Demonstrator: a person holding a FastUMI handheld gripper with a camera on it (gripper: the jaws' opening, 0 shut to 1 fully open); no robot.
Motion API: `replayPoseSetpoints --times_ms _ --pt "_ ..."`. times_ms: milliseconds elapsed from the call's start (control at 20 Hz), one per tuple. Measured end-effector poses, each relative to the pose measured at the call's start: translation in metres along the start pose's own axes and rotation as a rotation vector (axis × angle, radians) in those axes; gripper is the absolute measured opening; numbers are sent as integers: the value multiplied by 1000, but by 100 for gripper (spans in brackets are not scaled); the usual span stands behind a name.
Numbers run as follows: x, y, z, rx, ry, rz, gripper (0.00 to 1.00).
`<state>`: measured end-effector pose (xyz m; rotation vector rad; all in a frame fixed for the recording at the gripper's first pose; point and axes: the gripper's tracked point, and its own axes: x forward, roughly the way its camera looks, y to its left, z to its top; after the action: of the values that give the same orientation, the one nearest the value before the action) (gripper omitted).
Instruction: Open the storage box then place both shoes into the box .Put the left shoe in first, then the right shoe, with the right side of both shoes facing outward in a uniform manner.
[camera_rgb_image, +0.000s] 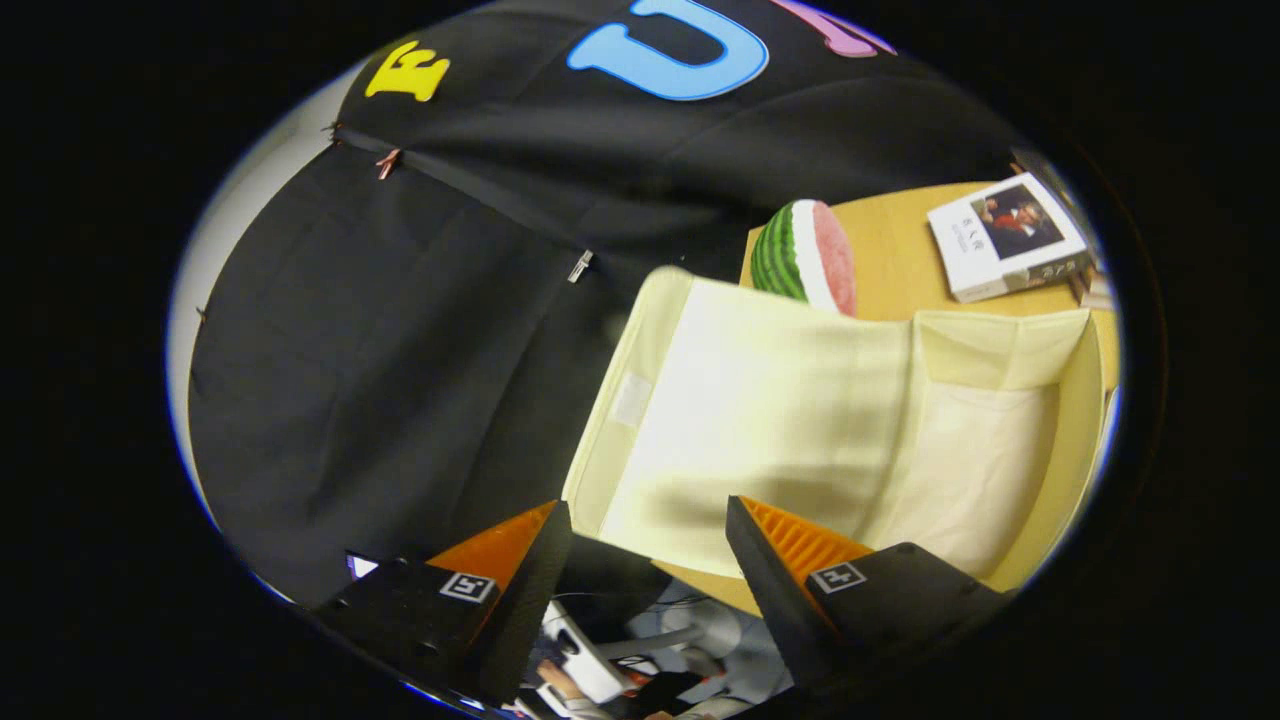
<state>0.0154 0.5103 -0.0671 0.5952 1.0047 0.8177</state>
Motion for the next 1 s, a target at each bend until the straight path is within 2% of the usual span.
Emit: replayPoseSetpoints --times_ms 200,500,700,800,900,1000 --pt "-69 -47 18 -162 -122 -126 98" --pt "-189 -168 22 -222 -253 -434 98" --pt "-252 -260 -2 -232 -275 -655 98" --pt "-272 -303 -24 -216 -276 -721 98" --pt "-280 -355 -57 -169 -223 -800 98" --pt "-280 -391 -88 -121 -158 -820 98"
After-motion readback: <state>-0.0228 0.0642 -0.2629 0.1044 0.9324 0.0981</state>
